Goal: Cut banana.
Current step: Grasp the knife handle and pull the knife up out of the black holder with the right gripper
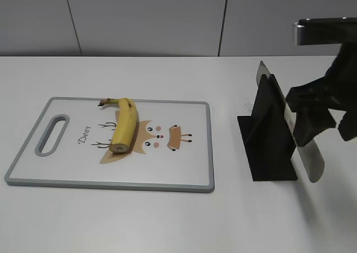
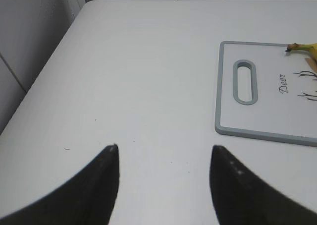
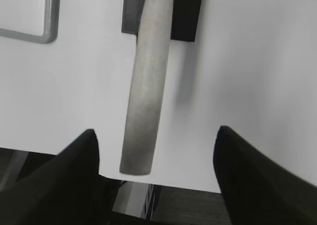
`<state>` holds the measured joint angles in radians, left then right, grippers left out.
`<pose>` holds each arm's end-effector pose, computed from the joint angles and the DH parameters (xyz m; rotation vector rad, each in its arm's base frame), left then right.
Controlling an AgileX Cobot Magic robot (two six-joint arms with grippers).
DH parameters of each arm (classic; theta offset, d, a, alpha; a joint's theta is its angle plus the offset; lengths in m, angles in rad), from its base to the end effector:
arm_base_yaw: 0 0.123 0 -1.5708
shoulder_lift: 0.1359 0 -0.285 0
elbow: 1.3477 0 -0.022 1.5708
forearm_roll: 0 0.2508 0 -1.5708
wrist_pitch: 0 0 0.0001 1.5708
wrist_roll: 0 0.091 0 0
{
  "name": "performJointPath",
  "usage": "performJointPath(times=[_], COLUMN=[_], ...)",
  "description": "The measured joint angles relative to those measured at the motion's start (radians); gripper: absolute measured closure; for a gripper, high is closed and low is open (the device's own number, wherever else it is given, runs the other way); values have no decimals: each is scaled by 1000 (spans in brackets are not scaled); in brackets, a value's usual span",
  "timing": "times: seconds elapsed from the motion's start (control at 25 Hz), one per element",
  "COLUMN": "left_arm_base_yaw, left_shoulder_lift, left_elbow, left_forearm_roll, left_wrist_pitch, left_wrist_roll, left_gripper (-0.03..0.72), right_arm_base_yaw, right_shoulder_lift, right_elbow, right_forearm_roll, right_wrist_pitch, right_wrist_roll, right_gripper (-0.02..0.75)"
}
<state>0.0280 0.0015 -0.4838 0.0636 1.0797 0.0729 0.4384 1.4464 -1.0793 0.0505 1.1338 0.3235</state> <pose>-0.0038 0.0050 0.2714 0.0437 2.0818 0.1382 0.2378 0.1161 0.2700 -0.1461 3.0059 0.1543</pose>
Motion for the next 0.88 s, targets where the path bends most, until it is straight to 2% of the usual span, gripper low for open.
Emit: performJointPath(times=[0.36,0.64,0.88], left_arm_base_yaw=[0,0,0], left_shoulder_lift=[0,0,0], left_elbow=[0,0,0], left_forearm_roll=[0,0,0], left_wrist_pitch=[0,0,0], left_wrist_roll=[0,0,0], left_gripper=[135,135,135], right_arm_base_yaw=[0,0,0], right_shoulder_lift=[115,185,201], right_elbow=[0,0,0], right_forearm_roll=[-5,-8,-8], right_wrist_pitch=[-60,-87,-97], right_wrist_roll=[0,0,1], right_gripper=[187,244,251])
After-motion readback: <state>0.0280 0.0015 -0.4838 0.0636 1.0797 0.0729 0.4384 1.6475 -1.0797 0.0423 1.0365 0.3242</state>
